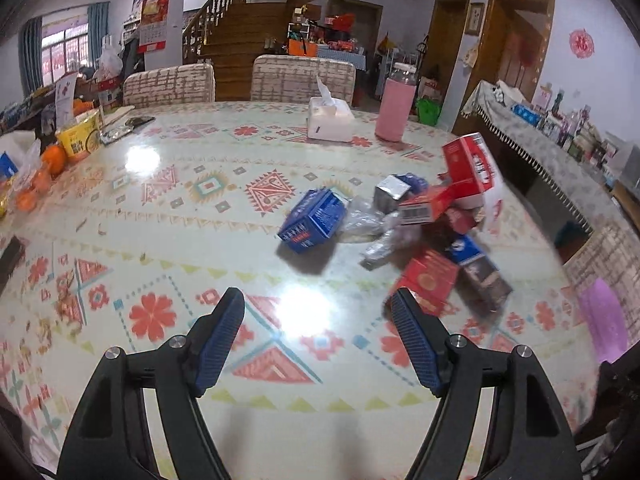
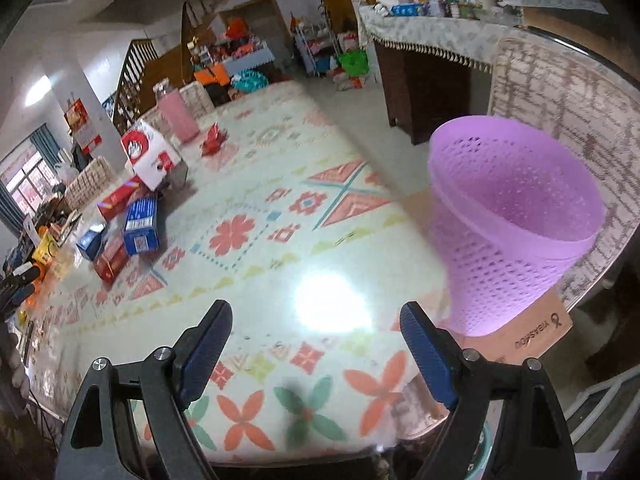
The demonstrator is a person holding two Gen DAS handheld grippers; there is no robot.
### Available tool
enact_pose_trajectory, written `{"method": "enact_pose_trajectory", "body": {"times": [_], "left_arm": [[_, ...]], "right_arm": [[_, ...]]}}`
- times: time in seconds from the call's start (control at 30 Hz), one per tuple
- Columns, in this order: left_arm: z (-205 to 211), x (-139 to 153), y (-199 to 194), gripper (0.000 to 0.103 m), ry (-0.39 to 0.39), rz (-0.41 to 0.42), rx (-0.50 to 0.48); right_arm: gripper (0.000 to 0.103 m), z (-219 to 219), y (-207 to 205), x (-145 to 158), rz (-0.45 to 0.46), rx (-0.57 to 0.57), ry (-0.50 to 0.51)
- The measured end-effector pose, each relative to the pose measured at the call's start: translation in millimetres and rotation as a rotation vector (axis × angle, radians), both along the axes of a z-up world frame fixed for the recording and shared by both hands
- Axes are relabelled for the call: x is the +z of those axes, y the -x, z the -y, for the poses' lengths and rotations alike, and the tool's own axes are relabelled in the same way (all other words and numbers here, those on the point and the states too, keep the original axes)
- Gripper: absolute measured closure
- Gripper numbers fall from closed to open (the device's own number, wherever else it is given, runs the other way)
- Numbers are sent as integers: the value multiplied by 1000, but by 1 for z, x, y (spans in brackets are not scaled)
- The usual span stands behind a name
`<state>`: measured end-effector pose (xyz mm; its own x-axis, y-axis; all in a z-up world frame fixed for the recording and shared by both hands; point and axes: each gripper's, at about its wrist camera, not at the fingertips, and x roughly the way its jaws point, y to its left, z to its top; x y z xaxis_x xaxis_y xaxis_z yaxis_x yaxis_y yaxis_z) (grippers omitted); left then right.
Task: Collect trash
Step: 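Return both tools to the table toward the blue boxes, then grasp a small blue box with the left tool while the right tool grasps a long blue box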
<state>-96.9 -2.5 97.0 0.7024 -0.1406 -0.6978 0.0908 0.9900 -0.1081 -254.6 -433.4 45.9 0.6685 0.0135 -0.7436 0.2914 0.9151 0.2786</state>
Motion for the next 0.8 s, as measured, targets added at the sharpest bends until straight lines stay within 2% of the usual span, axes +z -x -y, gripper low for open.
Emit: {"method": "enact_pose_trajectory", "body": {"times": [0.17, 0.33, 0.47, 0.6, 0.63, 0.67, 0.7, 0.73, 0.8], "left_arm": [[-2, -17, -43, 28, -60, -48, -37], [15, -30, -91, 28, -185, -56, -66], [29, -42, -121, 28, -256, -66, -95], [30, -54, -142, 28, -271, -94, -85], [28, -57, -146, 31, -266, -105, -75], [25, -59, -148, 39, -253, -114, -67], [23, -61, -149, 52, -242, -120, -58], [19, -61, -148, 70, -236, -123, -45], [10, -60, -145, 71, -171, -153, -45]], "right_arm": [[14, -25, -14, -1, -5, 46, 4], [14, -45, -25, -3, -23, 80, 13], [14, -56, -29, -4, -38, 90, 20], [14, -66, -40, -1, -52, 110, 38], [14, -69, -43, -1, -53, 115, 43], [14, -73, -47, 1, -53, 124, 49], [14, -77, -52, 3, -54, 135, 55], [14, -80, -56, 5, -54, 144, 58], [14, -90, -70, 8, -52, 176, 71]]}}
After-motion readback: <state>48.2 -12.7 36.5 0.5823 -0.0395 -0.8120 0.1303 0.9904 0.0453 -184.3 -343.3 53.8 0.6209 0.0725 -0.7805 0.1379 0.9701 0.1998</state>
